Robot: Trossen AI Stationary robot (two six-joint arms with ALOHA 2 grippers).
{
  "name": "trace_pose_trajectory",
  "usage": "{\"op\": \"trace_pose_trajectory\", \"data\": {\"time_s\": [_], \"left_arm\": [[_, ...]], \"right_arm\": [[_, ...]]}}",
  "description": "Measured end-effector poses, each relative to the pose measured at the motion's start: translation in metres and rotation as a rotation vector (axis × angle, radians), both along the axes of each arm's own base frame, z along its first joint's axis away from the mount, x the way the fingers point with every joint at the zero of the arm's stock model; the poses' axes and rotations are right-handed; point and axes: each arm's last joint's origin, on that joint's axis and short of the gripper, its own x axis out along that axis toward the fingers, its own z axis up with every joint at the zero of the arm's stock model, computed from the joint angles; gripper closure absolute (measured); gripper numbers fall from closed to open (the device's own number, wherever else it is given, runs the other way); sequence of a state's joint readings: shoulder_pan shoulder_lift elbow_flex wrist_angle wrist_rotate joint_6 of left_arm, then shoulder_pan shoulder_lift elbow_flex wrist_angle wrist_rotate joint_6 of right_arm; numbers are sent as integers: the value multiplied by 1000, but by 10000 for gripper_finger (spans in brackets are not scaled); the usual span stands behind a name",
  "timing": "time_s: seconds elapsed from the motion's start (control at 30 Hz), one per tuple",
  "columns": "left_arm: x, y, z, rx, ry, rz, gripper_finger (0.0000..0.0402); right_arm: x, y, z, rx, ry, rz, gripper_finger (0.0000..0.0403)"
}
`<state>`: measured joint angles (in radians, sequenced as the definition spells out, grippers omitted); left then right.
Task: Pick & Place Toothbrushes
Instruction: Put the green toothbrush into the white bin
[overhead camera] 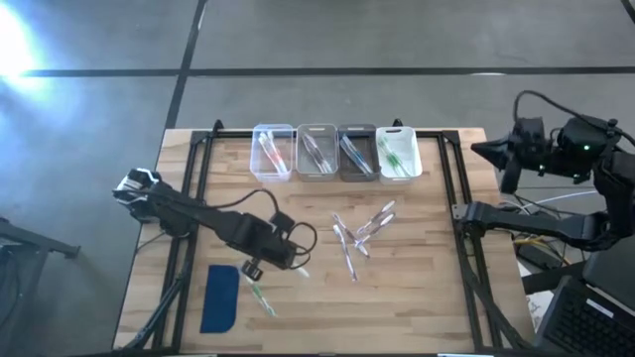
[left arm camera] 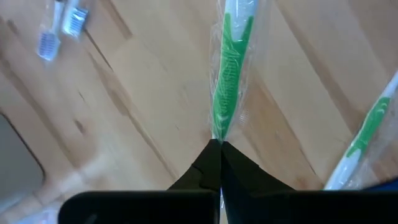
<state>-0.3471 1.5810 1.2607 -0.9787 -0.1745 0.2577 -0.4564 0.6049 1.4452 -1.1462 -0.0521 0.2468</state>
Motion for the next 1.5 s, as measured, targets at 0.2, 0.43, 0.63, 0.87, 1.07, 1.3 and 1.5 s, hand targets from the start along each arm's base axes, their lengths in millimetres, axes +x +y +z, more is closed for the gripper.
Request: {"op": "trace_pose_trajectory", "data": {"time_s": [0.2,0.43,0.63,0.87,1.07,1.3,1.5], "left_arm": [[8,7,16,-13,-45,20,401],[18,18,41,89,-124,-66,401],[26,34,65,457,-164,-256,401],[50,62,108,705,-366,-264,401],[76,82,132,967,-498,-358,401],[107,98,138,1192,-563,-378,401],[132,99,139,1283,-559,-406,401]], "right_arm": [[13,-6,8,63,-84,-13,394],[46,-20,8,57,2,54,394],[77,-31,2,223,45,151,394],[96,-36,-2,351,66,250,371],[104,-39,-4,427,73,284,308],[110,-42,-5,431,74,285,237],[114,-44,-4,420,58,288,202]]}}
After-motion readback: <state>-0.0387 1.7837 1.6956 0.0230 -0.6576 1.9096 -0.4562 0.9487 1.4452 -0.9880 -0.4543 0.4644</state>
